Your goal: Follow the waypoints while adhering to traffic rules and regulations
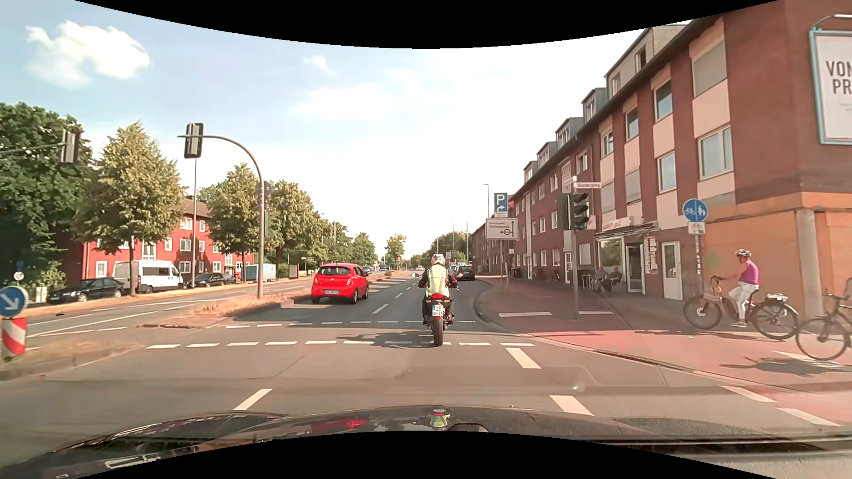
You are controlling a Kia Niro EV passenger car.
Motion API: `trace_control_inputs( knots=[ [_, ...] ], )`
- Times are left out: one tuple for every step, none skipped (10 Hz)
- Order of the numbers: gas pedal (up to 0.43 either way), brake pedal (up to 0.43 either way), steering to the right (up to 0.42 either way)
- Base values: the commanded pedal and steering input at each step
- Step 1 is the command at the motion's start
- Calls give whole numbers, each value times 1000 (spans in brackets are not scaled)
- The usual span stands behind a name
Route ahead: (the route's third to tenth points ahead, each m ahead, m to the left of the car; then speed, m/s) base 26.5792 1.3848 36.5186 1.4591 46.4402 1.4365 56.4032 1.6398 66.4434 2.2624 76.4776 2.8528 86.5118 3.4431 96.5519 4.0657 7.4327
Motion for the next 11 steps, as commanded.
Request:
trace_control_inputs(
  knots=[
    [59,0,-7],
    [110,0,-7],
    [130,0,-7],
    [138,0,-7],
    [157,0,-7],
    [177,0,-7],
    [177,0,-7],
    [177,0,-7],
    [189,0,-7],
    [209,0,-7],
    [220,0,-6]
  ],
)
